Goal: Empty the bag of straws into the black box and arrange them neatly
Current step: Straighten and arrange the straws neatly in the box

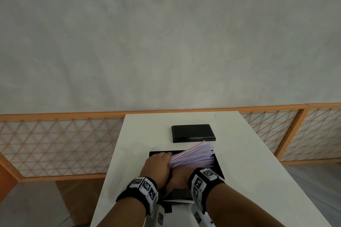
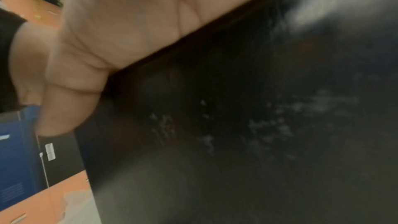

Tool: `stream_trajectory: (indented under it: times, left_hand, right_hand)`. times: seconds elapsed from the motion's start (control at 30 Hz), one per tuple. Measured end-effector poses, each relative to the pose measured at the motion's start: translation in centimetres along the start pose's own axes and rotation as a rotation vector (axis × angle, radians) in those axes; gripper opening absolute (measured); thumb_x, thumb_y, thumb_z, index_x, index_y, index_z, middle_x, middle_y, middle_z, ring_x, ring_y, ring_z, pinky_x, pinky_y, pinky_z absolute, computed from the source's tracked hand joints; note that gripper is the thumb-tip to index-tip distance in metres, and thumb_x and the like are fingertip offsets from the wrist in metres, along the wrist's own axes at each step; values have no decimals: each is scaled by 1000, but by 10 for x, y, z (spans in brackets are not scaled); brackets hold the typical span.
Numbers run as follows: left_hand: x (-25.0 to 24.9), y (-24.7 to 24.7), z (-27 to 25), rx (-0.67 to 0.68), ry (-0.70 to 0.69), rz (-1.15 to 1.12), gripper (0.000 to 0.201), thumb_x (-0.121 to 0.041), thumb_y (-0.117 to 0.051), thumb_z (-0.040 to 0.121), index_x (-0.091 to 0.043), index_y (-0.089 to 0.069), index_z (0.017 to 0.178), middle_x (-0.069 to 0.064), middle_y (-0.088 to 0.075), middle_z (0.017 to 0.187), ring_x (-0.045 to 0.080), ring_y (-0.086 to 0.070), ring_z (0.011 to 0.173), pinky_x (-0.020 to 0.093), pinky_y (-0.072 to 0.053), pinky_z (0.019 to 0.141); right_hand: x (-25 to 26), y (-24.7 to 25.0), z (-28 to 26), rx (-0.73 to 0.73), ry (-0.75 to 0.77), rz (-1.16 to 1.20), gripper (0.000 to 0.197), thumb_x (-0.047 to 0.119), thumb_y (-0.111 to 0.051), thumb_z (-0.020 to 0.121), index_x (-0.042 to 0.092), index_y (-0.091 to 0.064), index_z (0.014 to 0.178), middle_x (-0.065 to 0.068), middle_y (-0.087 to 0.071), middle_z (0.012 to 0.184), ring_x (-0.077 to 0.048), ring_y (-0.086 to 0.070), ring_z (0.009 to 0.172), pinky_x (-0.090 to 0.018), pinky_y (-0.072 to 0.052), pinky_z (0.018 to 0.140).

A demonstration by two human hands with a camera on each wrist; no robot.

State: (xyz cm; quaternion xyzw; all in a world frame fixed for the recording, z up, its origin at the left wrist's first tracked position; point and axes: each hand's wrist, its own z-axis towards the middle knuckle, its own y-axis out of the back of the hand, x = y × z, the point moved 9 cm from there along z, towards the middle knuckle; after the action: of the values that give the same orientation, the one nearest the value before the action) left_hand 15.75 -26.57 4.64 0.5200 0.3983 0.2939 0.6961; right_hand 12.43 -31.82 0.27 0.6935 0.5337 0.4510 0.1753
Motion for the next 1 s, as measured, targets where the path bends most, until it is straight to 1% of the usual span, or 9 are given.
stream_trajectory:
  times: [0.2, 0.4, 0.57, 0.7, 0.73, 0.8, 0.87, 0.93, 1.0]
  left_hand:
    - [1, -1, -1, -16, -3, 7, 43, -22, -39, 91, -21, -43, 134, 0, -53, 129, 19, -48, 116, 28, -32, 97]
    - [1, -5, 2, 25, 2, 46, 39, -23, -40, 89, -22, -48, 127, 2, -58, 122, 21, -53, 109, 29, -36, 89]
    - [-1, -4, -1, 91, -2, 26, 45, -24, -46, 87, -20, -45, 132, 7, -55, 126, 26, -52, 112, 32, -38, 92]
    - [-1, 1, -4, 65, -10, -59, 51, -22, -48, 88, -23, -41, 138, 5, -54, 131, 24, -51, 116, 32, -38, 97]
    - [-1, 1, -5, 72, -17, -97, 53, -22, -50, 87, -25, -40, 139, 4, -53, 133, 23, -50, 118, 31, -37, 99]
    - [1, 1, -6, 99, -27, -165, 56, -20, -53, 87, -27, -37, 140, 2, -49, 137, 22, -47, 122, 31, -34, 102]
    - [1, 1, -7, 132, -45, -156, 53, -19, -51, 89, -26, -38, 140, 2, -49, 137, 22, -46, 123, 30, -33, 103]
    - [-3, -1, -6, 181, -75, -59, 51, -22, -48, 91, -24, -36, 141, 4, -49, 136, 24, -46, 121, 33, -35, 101]
    - [-7, -5, -8, 240, -113, 80, 52, -35, -42, 95, -21, -30, 144, 5, -45, 139, 26, -44, 122, 35, -36, 100]
  right_hand:
    - [-2, -1, 3, 0, 12, -9, 60, 48, -76, 66, 25, -62, 121, -3, -62, 125, -25, -54, 112, -40, -41, 102]
    - [3, 3, -2, -102, 68, -85, 56, 43, -75, 73, 22, -59, 123, -5, -63, 120, -26, -57, 108, -35, -44, 96]
    - [13, 18, -24, -181, 182, -226, 46, 44, -73, 75, 16, -64, 110, -7, -67, 108, -26, -61, 99, -31, -46, 85]
    - [2, 44, -55, -207, 189, -327, 46, 43, -69, 80, 22, -63, 121, -3, -67, 109, -22, -60, 100, -26, -40, 76]
    - [0, 53, -62, -254, 188, -324, 39, 42, -67, 82, 21, -67, 115, -2, -67, 105, -20, -60, 97, -26, -39, 74]
    - [-4, 71, -76, -396, 193, -232, 22, 37, -65, 84, 17, -71, 92, 3, -66, 91, -14, -60, 85, -27, -44, 72]
    - [-12, 84, -86, -516, 189, -126, 16, 34, -65, 85, 19, -64, 82, 7, -61, 80, -9, -55, 72, -24, -42, 65]
    - [-21, 88, -88, -578, 131, -172, 16, 36, -61, 88, 24, -57, 97, 8, -61, 81, -12, -55, 73, -25, -41, 65]
    - [-35, 81, -80, -567, 49, -263, 24, 33, -53, 91, 28, -52, 115, 3, -66, 95, -19, -60, 86, -28, -47, 72]
